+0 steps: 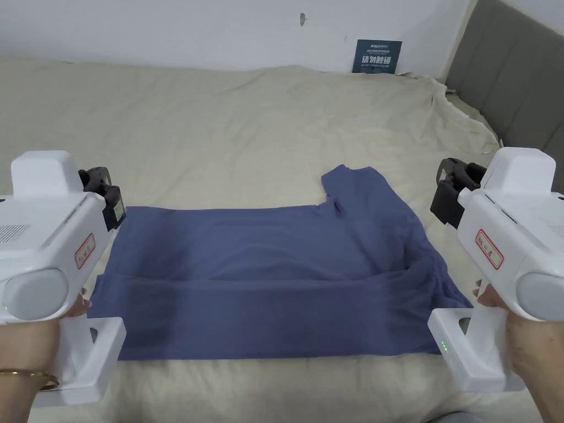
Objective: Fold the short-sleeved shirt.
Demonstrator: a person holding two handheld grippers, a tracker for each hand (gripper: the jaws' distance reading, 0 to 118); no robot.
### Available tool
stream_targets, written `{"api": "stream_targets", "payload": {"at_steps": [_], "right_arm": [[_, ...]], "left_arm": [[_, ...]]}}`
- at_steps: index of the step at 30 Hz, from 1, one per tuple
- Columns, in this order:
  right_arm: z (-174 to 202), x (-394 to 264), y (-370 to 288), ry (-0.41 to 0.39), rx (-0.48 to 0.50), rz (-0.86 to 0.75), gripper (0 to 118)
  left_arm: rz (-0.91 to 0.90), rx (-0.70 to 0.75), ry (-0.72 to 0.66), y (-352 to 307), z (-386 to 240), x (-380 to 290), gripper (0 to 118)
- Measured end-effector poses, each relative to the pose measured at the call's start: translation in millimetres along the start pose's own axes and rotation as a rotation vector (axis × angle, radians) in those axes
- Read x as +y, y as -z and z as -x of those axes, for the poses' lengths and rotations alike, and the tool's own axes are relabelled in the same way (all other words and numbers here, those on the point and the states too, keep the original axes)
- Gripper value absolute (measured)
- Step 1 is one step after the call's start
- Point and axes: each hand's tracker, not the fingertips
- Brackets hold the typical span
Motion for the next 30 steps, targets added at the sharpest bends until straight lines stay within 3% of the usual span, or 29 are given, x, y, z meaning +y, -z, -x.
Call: {"api": "stream_targets", "payload": {"at_steps": [8,14,19,20,21,23,30], "right_arm": [[7,3,12,-0.003,0.004,0.008,0],[10,-1,30,0.005,-0.002,0.028,0],[10,-6,54,0.021,0.014,0.067,0],[10,-7,59,0.019,0.018,0.074,0],[10,-9,64,0.015,0.016,0.078,0],[10,-11,73,0.01,0.018,0.091,0],[5,-24,108,0.013,0.013,0.153,0]], "left_arm": [[0.054,-0.005,0.006,31,7,8,0],[0.196,-0.003,-0.047,95,23,27,0],[0.364,-0.002,-0.171,164,44,35,35],[0.404,0.006,-0.189,177,47,34,49],[0.463,0.029,-0.174,192,48,31,76],[0.533,0.04,-0.14,219,49,23,99],[0.796,0.053,-0.096,293,52,-12,105]]}}
